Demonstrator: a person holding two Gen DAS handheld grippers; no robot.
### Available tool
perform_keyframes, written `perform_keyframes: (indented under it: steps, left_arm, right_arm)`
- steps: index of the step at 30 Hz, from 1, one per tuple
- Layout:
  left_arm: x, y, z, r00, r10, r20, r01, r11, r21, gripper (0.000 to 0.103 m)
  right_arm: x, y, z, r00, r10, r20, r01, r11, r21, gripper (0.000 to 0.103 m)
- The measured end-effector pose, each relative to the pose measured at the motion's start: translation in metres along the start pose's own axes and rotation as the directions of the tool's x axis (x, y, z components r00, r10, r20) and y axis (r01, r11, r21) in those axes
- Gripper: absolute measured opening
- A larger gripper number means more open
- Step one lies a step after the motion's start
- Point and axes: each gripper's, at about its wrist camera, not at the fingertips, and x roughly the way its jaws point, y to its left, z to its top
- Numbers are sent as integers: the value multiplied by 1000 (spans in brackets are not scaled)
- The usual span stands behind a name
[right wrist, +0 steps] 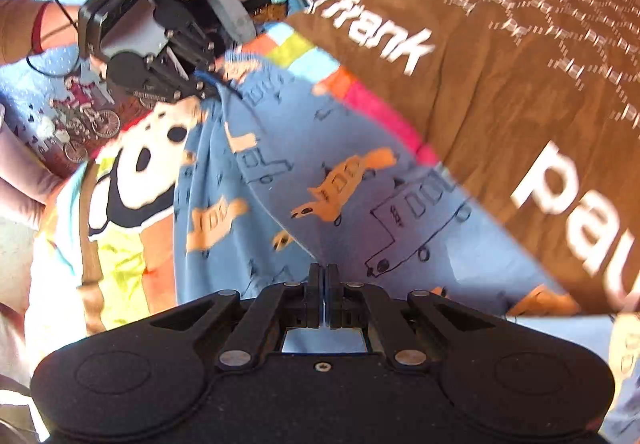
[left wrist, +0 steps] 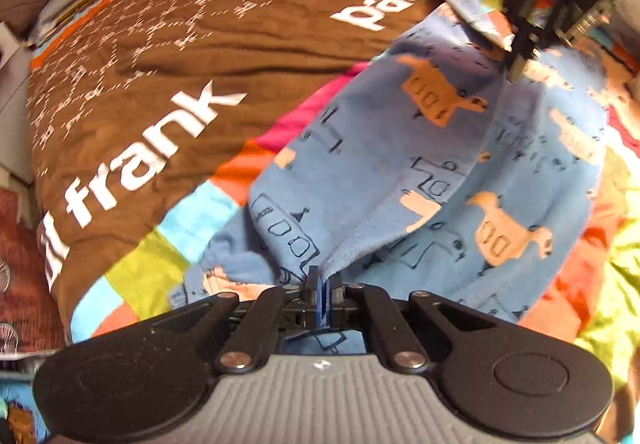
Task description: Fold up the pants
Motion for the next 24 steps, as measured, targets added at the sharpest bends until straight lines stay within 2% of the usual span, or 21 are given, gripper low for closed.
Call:
perform_keyframes:
  steps: [3,5,9,13,16,18,19,20,24]
  left_arm:
    - [6,-6,-3,998,57,-1,-57,998,-1,6]
    - [7,-11,-3,997,78,0,-78,997,28,7]
    - [11,-17,-1,996,94,-9,-93,992,86,8]
    - [14,-17,1,996,87,-15,-85,990,112,8]
    - [14,-16,2,996,87,-21,-84,989,126,8]
    - [14,-17,3,996,85,-25,-81,988,132,8]
    - [14,-16,3,996,83,-25,-79,988,133,8]
    - [14,-15,4,996,81,-26,-77,988,131,8]
    - [11,-10,6,997,70,-27,-66,991,113,2]
  right_arm:
    - [14,4,-11,998,-58,22,57,998,12,3]
    - [17,7,-14,994,-101,38,101,995,-8,22]
    - [19,16,-15,988,-149,33,152,981,-121,28]
    - [24,23,-12,987,-160,-8,153,954,-260,27]
    - [29,34,-13,983,-173,-52,136,898,-418,25]
    - [28,34,-12,985,-165,-60,122,889,-441,15]
    - [28,33,-11,985,-157,-66,113,890,-442,5]
    - [27,32,-10,986,-154,-69,108,889,-445,0]
    - [20,27,-8,988,-144,-51,110,904,-413,0]
